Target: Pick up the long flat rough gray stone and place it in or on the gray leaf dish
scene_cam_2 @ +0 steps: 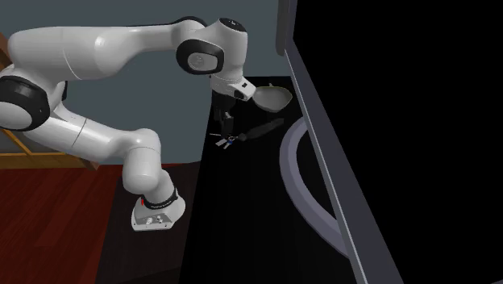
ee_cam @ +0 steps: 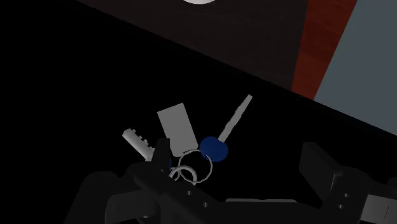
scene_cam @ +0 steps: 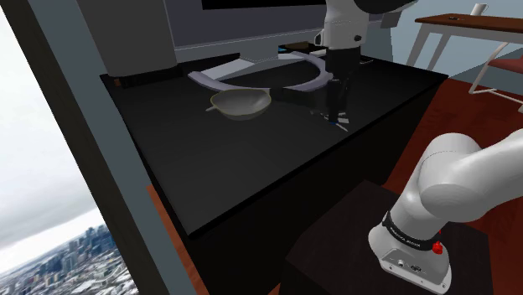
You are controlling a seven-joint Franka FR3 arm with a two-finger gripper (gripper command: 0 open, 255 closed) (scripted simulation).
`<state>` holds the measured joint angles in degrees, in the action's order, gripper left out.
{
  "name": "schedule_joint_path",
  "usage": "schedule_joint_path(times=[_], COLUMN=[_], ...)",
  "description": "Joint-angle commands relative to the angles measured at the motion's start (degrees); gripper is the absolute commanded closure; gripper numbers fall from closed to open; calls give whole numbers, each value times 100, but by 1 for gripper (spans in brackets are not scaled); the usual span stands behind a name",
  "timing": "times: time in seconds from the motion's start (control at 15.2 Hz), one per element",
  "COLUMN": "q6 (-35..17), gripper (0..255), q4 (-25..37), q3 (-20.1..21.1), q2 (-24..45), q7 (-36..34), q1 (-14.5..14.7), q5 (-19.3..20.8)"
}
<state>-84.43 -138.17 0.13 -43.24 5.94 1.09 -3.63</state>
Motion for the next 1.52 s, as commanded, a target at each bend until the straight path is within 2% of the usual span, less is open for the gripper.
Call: schedule_joint_path(times=[0.0,0.4,0.86,1.45], q6=[0,-499,-751,-1325], gripper=[0,0,0,0], q4=[0,895,2149,1487], q3=[0,-460,-873,-816], q2=[0,1137,2408,2319], q7=[0,870,1814,1818], q1=[0,70,179,163], q5=[0,98,-73,-88])
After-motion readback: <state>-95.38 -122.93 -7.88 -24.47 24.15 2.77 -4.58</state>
